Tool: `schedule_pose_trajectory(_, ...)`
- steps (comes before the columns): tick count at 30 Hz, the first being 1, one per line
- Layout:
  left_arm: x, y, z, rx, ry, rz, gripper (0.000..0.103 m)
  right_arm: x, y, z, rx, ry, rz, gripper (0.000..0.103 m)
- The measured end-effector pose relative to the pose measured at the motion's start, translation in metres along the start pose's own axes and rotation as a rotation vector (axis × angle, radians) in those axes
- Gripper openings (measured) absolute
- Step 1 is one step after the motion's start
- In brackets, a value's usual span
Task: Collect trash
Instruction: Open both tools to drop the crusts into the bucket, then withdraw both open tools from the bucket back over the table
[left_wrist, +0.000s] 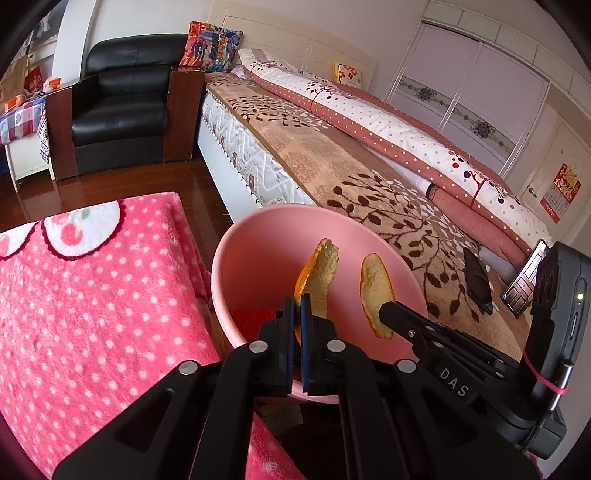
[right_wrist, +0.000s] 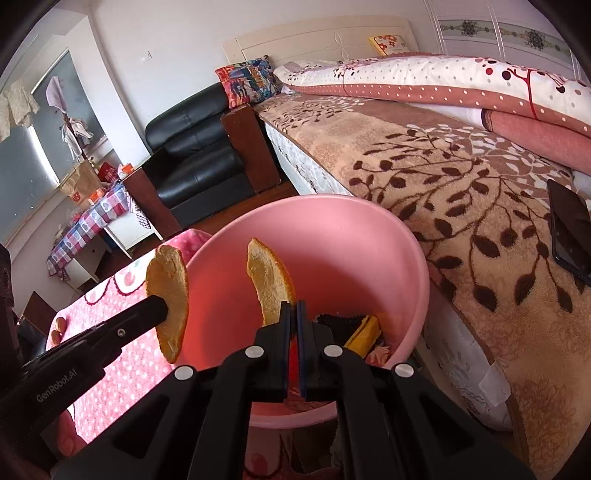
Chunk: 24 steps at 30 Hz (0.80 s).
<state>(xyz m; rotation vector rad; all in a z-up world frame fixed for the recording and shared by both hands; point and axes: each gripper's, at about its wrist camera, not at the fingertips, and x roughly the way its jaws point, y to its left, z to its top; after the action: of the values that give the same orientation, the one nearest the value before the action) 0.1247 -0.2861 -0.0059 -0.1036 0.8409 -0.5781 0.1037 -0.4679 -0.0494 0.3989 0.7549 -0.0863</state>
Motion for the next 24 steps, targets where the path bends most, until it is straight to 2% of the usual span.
schedule_pose_trajectory(4, 0.002, -0.001, 0.002, -0.003, -0.001, 0.0, 0.003, 0.002, 0.001, 0.0, 0.0, 0.002, -0.003, 0.004)
schedule_pose_trajectory(5, 0.002, -0.001, 0.003, -0.005, 0.001, 0.0, 0.008, 0.003, 0.002, 0.0, -0.004, 0.001, -0.008, 0.005)
schedule_pose_trajectory(6, 0.002, -0.001, 0.003, -0.006, 0.003, -0.007, 0.013, 0.002, 0.003, 0.001, -0.007, -0.002, -0.008, 0.011)
schedule_pose_trajectory(7, 0.001, -0.002, 0.004, -0.006, -0.001, -0.008, 0.03, 0.001, 0.004, 0.001, -0.01, -0.006, -0.011, 0.021)
schedule_pose_trajectory(8, 0.0, -0.003, 0.005, -0.004, -0.009, -0.006, 0.04, -0.001, 0.005, 0.001, -0.013, -0.014, -0.017, 0.026)
schedule_pose_trajectory(9, -0.003, -0.004, 0.005, 0.001, -0.017, -0.007, 0.042, -0.003, 0.006, 0.001, -0.015, -0.021, -0.018, 0.034)
schedule_pose_trajectory(14, -0.014, -0.01, 0.005, 0.046, -0.036, 0.012, 0.042, -0.015, 0.01, -0.002, -0.015, -0.03, -0.003, 0.035)
schedule_pose_trajectory(18, -0.03, -0.014, 0.001, 0.075, -0.059, 0.039, 0.042, -0.031, 0.019, -0.014, -0.028, -0.044, 0.004, 0.044)
schedule_pose_trajectory(24, -0.056, -0.016, -0.013, 0.108, -0.09, 0.075, 0.042, -0.056, 0.042, -0.036, -0.07, -0.066, -0.001, 0.051)
